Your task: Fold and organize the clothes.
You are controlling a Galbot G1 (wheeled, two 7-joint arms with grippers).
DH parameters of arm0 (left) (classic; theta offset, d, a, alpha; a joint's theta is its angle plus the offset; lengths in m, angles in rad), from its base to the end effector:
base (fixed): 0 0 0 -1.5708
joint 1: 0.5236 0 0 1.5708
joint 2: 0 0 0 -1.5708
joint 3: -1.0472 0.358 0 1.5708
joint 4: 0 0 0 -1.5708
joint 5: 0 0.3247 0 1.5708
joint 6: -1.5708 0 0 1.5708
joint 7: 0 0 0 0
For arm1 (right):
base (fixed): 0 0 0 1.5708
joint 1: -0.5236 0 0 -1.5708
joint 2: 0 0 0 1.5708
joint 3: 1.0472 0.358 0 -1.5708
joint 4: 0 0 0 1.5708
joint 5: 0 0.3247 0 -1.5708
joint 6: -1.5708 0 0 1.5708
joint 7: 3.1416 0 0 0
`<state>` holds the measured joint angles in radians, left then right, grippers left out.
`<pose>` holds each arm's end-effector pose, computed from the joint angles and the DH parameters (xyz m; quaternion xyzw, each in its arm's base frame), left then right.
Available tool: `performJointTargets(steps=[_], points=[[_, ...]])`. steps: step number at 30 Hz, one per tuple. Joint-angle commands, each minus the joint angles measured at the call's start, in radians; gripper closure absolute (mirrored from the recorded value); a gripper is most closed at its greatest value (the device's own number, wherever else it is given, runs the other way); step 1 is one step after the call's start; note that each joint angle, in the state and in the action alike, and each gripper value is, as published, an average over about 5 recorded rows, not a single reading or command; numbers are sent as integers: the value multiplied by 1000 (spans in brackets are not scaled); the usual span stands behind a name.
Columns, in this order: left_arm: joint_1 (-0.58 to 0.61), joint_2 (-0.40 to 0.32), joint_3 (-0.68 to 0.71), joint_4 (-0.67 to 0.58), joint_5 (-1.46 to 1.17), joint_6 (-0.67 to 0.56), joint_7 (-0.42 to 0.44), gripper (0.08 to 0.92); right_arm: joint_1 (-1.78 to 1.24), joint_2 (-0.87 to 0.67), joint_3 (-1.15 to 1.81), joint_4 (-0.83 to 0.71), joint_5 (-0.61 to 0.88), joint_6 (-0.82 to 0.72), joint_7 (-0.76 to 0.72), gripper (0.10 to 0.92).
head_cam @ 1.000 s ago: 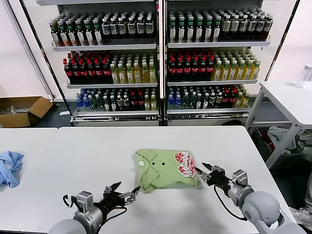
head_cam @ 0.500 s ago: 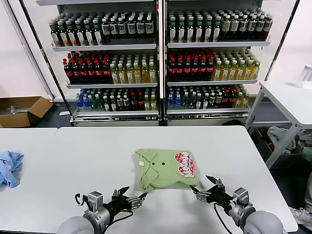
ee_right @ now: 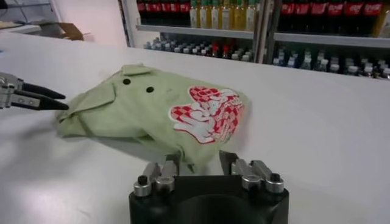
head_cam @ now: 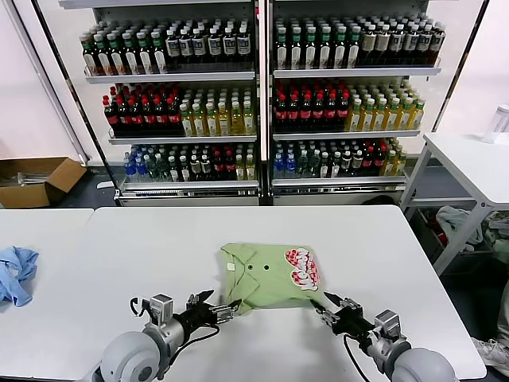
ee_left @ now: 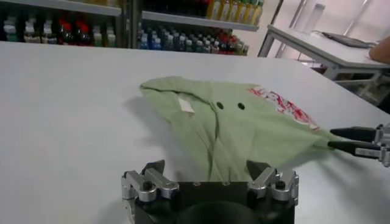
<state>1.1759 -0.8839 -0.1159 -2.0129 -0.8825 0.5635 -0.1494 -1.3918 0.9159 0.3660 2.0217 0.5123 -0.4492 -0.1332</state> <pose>0.2360 0.0490 -0.2758 -0.2466 -0.9156 0.0481 0.3139 0.2042 -0.0955 -0.2854 0.2467 -0.9362 0.0451 0.2462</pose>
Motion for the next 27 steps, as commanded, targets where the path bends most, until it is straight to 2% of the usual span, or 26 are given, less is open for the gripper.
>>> performJointTargets(steps=[1, 8, 12, 21, 27], points=[[-47, -3, 23, 32, -4, 1, 8, 177, 5, 4, -10, -9, -4, -1, 1, 612], [-14, 3, 27, -26, -9, 9, 3, 177, 7, 4, -12, -13, -3, 0, -7, 828], [-3, -5, 32, -57, -8, 11, -7, 177, 12, 8, -16, -13, -4, 0, -9, 911], [-16, -14, 59, -45, -3, 8, -8, 198, 10, 7, -13, -14, -4, 1, -15, 919], [-25, -20, 78, -17, 3, 8, -7, 343, 8, 8, -12, -11, -4, 1, -16, 919]])
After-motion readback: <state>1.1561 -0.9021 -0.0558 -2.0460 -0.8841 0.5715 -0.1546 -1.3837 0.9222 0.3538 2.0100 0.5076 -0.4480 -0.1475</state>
